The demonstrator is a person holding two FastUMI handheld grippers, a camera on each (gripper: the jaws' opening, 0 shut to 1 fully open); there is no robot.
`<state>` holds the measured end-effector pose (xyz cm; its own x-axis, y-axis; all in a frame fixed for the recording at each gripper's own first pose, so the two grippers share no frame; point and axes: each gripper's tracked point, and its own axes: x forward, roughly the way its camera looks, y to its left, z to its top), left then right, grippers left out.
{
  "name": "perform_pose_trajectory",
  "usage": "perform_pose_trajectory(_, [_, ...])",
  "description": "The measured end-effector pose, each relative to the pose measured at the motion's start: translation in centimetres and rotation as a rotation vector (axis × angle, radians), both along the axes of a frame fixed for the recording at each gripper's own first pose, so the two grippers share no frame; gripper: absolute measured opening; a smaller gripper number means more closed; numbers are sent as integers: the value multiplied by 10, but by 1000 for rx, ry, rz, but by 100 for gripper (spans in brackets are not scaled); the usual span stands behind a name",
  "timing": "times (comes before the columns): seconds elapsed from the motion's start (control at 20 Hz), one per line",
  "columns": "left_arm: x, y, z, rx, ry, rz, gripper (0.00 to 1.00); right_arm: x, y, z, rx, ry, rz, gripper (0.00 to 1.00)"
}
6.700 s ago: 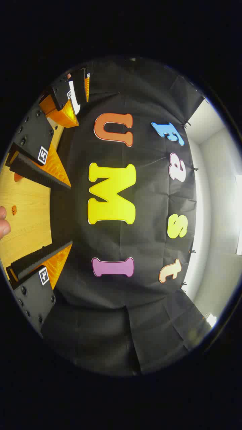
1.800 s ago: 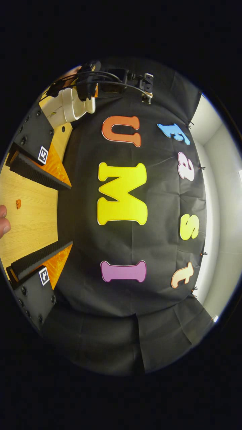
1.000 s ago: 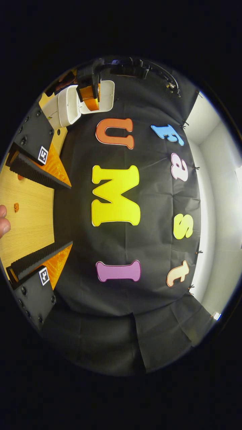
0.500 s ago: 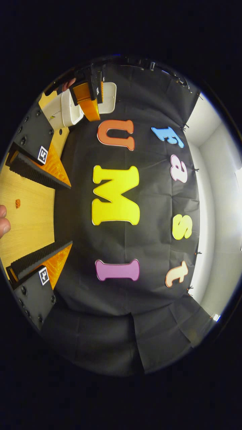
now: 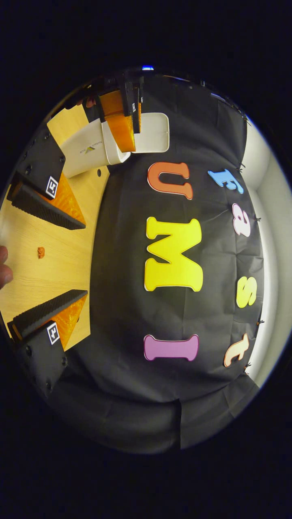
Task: Press the lid of the desktop garbage bin to open it, pick up the crumpled paper on the desktop and throw it into the bin, then pick up the pop can on the desktop and drop it into the bin, and finally close the garbage bin lid.
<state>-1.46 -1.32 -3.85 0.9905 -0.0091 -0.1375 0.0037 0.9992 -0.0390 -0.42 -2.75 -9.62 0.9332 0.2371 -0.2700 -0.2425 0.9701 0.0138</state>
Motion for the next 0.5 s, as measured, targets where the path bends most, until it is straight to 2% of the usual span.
perform_pose_trajectory(0.25, [-12,9,-13,11,40,23,99,8,7,-43,-5,95,27,94])
perform_pose_trajectory(0.5, [-27,20,-25,6,78,71,99,17,12,-105,-19,242,56,94])
